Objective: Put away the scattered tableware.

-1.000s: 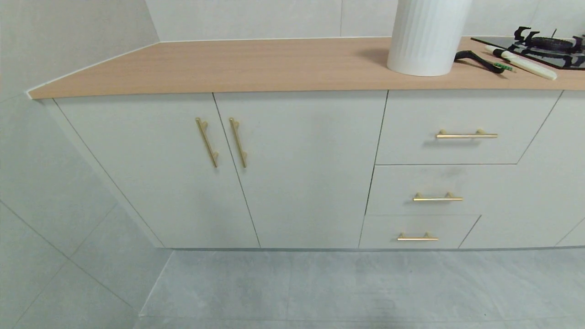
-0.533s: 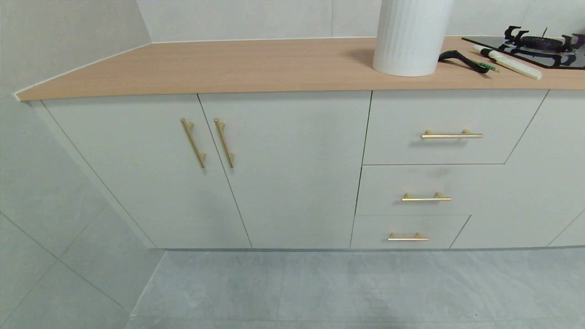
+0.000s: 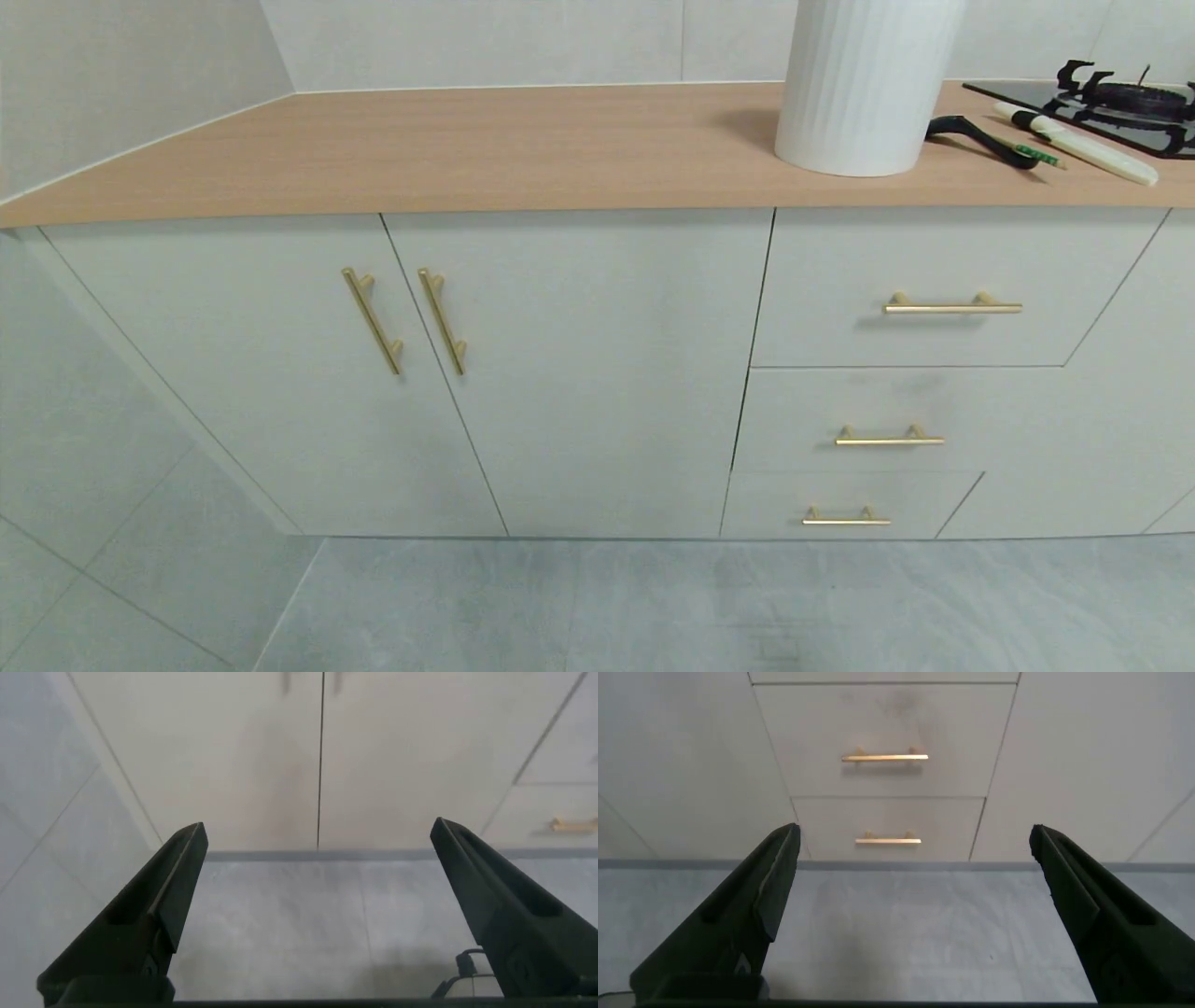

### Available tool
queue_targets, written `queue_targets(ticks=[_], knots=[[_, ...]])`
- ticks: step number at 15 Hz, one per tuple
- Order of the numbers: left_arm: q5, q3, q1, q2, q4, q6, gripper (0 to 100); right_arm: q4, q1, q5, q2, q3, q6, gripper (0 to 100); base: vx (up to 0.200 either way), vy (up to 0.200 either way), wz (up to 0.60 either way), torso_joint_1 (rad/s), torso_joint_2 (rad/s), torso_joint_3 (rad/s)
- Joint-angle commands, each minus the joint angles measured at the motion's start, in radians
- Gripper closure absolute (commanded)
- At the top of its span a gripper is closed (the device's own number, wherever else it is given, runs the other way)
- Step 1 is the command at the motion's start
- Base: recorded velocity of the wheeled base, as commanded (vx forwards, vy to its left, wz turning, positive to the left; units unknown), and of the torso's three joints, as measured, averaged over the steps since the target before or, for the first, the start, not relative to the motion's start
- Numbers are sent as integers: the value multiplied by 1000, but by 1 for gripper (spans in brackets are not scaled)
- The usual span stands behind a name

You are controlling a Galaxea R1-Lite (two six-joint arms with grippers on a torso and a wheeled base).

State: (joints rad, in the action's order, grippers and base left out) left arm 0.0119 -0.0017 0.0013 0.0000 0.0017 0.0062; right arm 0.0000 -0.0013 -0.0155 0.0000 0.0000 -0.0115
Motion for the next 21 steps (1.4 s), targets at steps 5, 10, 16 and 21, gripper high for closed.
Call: queue_targets(ticks=[5,10,16,21], knots=[[0,0,0,0,0,0,0,0,0,0,2,0,-1,0,200,0,0,4,0,5],[0,0,0,2,0,0,0,0,0,0,2,0,-1,0,0,0,0,0,0,0],[0,0,0,2,0,0,0,0,0,0,2,0,-1,0,0,0,0,0,0,0],[0,0,0,2,0,0,0,0,0,0,2,0,-1,0,0,0,-240,1,2,0]])
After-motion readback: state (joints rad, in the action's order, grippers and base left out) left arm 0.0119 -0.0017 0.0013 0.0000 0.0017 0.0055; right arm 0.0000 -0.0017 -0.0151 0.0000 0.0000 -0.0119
